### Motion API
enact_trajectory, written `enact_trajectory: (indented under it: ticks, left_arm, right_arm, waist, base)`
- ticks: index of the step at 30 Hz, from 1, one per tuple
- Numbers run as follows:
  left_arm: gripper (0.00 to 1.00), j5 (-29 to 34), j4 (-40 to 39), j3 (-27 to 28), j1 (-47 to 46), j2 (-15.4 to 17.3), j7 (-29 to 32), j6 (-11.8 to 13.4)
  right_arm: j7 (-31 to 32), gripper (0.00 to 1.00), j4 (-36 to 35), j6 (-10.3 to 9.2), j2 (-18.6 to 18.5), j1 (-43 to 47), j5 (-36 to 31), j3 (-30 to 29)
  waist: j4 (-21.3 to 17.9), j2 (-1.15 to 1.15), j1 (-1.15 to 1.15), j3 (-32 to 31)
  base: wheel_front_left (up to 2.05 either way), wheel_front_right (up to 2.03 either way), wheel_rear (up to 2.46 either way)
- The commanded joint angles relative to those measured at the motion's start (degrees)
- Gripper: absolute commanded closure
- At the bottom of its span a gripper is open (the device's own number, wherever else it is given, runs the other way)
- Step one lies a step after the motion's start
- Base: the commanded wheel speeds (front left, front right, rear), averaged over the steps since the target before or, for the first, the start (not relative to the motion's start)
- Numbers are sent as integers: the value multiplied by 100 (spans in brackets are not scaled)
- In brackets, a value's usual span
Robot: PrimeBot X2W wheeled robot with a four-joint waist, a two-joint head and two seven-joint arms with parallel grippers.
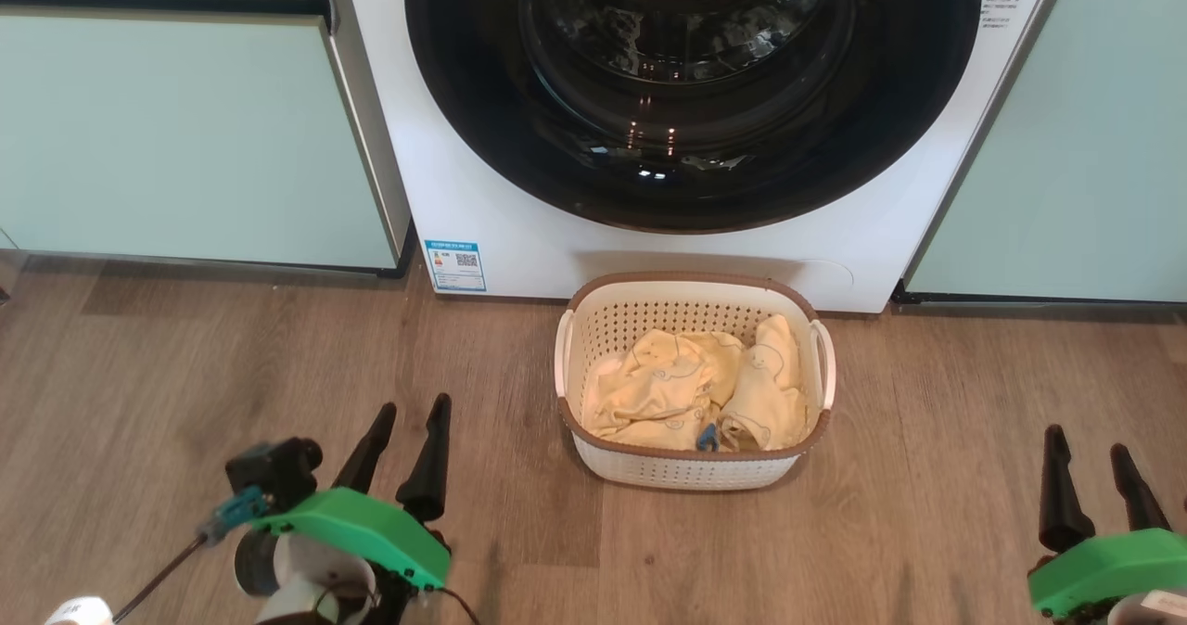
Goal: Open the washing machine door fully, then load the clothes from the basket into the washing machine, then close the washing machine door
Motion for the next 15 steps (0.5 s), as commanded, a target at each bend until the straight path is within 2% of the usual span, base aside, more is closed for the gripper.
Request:
enact_trajectory:
  ticks: [1, 15]
  left_arm:
    - [0, 217, -176, 96, -356, 46, -93, 21]
    - [0, 1103, -141, -36, -457, 53, -346, 11]
  right_arm:
    - [-93, 0, -213, -13, -110, -357, -245, 107]
    - [-346, 0, -299, -16, -134, -401, -1390, 120]
  waist:
    - [-1, 0, 0, 1]
    - [32, 0, 0, 23]
  base:
    - [0, 0, 0]
    - [0, 0, 0]
